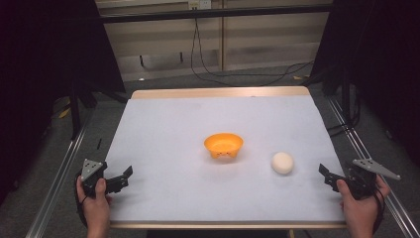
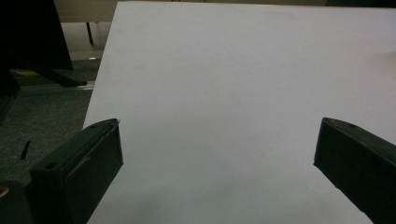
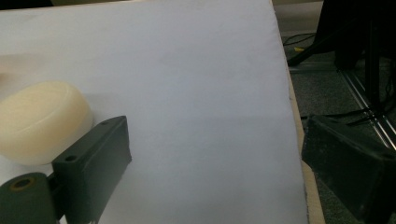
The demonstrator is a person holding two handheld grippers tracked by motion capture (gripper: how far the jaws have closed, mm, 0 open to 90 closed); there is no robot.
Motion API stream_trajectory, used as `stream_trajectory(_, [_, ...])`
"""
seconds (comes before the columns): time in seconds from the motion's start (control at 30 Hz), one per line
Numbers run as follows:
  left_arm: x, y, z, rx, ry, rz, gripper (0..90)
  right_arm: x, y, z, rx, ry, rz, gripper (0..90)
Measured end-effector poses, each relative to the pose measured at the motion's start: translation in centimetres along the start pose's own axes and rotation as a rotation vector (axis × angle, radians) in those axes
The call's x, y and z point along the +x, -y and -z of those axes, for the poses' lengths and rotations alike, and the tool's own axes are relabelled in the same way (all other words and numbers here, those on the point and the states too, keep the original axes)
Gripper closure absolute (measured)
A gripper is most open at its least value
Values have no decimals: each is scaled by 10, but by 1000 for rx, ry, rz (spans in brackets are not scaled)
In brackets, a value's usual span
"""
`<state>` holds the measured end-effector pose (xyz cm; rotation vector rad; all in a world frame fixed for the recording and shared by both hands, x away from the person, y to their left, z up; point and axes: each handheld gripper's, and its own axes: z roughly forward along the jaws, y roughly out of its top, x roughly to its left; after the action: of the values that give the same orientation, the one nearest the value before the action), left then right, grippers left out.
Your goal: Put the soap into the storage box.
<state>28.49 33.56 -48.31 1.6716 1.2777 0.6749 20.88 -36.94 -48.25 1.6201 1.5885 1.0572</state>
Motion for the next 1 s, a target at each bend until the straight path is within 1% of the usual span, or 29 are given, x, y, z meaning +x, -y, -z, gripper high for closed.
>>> stream_trajectory(0.07, [-1, 0, 0, -1, 2, -7, 12, 2, -1, -1, 6, -10, 21, 112])
stream_trajectory(0.1, [-1, 0, 0, -1, 2, -7, 13, 2, -1, -1, 6, -10, 21, 112])
stream_trajectory(0.13, [-1, 0, 0, -1, 0, -7, 13, 3, -2, -1, 15, -20, 34, 147])
stream_trajectory(0.17, [-1, 0, 0, 0, 0, -7, 13, 4, -2, -2, 22, -42, 43, 187])
stream_trajectory(0.2, [-1, 0, 0, 1, -2, -5, 13, 4, -4, -3, 33, -75, 54, 220])
stream_trajectory(0.23, [0, 0, 0, 8, 0, -7, 13, 5, -7, -6, 62, -111, 70, 229])
stream_trajectory(0.27, [0, 0, 0, 8, -2, -7, 13, 6, -8, -6, 66, -108, 86, 229])
stream_trajectory(0.3, [0, 0, 0, 8, -2, -7, 13, 6, -8, -6, 66, -108, 86, 229])
stream_trajectory(0.33, [0, 0, 0, 7, -3, -6, 13, 7, -12, -7, 85, -103, 99, 229])
stream_trajectory(0.37, [0, 0, 0, 8, -1, -7, 13, 8, -14, -7, 103, -104, 102, 230])
stream_trajectory(0.47, [0, 0, 0, 14, -8, -14, 13, 11, -21, -7, 161, -141, 121, 228])
stream_trajectory(0.5, [0, 0, 0, 14, -8, -14, 13, 11, -21, -7, 161, -141, 121, 228])
stream_trajectory(0.53, [0, 0, -1, 16, -2, -1, 13, 15, -24, -7, 199, -194, 153, 225])
stream_trajectory(0.57, [0, 0, -1, 16, -2, -1, 13, 15, -24, -7, 199, -194, 153, 225])
stream_trajectory(0.63, [1, 0, -1, 16, 2, 0, 13, 19, -28, -7, 227, -205, 179, 204])
stream_trajectory(0.67, [1, -1, -1, 18, 4, 3, 13, 21, -32, -10, 272, -219, 183, 152])
stream_trajectory(0.7, [1, -1, -1, 18, 4, 3, 13, 21, -32, -10, 272, -219, 183, 152])
stream_trajectory(0.73, [1, -1, -2, 21, 4, 4, 13, 23, -36, -12, 313, -233, 199, 107])
stream_trajectory(0.77, [1, -1, -2, 22, 3, 2, 13, 24, -37, -14, 334, -252, 204, 81])
stream_trajectory(0.8, [1, -1, -2, 22, 3, 2, 13, 24, -37, -14, 334, -252, 204, 81])
stream_trajectory(0.83, [1, -1, -2, 23, 4, 2, 13, 26, -39, -16, 351, -261, 216, 68])
stream_trajectory(0.87, [1, -1, -2, 24, 4, 3, 13, 30, -42, -19, 377, -256, 233, 54])
stream_trajectory(0.9, [1, -1, -2, 24, 4, 3, 13, 30, -42, -19, 377, -256, 233, 54])
stream_trajectory(0.97, [1, -1, -2, 22, 3, 3, 13, 34, -45, -21, 394, -268, 242, 47])
stream_trajectory(1.0, [0, -1, -2, 22, 2, 0, 13, 37, -49, -25, 410, -298, 236, 37])
